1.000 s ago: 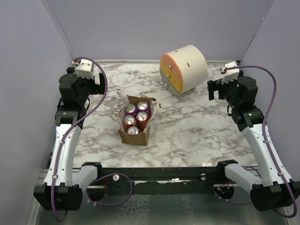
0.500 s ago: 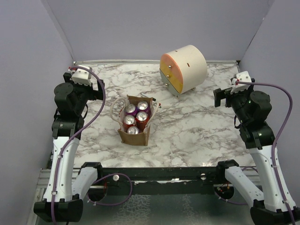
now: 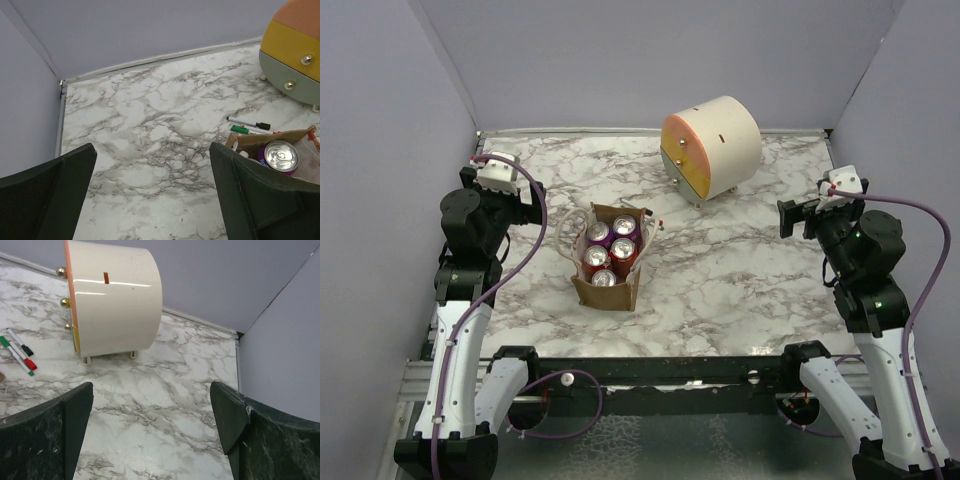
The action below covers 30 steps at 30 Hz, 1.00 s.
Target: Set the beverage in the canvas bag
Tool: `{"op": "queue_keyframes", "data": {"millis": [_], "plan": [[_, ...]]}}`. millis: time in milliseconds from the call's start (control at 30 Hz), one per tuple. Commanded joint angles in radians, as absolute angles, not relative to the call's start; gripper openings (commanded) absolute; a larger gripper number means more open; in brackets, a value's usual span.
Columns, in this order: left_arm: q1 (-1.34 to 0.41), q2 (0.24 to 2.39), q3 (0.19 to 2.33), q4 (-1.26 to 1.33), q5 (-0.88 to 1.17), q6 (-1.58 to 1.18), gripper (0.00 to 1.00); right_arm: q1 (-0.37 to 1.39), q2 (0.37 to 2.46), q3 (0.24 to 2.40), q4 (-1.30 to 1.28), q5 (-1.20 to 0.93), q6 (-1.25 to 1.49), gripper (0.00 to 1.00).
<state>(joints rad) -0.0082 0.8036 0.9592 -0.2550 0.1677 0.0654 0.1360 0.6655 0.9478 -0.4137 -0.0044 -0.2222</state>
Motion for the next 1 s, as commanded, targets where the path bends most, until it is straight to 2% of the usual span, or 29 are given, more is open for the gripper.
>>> {"op": "queue_keyframes", "data": {"millis": [0,300,967], "plan": [[-0.003,0.804,0.966,-0.217,0.192,0.071,0.99,0.132,0.716,0.999,-0.417,0.013,-0.201,0.99],[-0.003,0.846,1.038,-0.286,0.222,0.067,0.99,0.132,0.756,0.982,-0.419,-0.012,-0.202,1.0],[-0.002,0.842,1.043,-0.318,0.242,0.091,0.99,0.132,0.734,0.979,-0.443,-0.024,-0.209,0.99]]}}
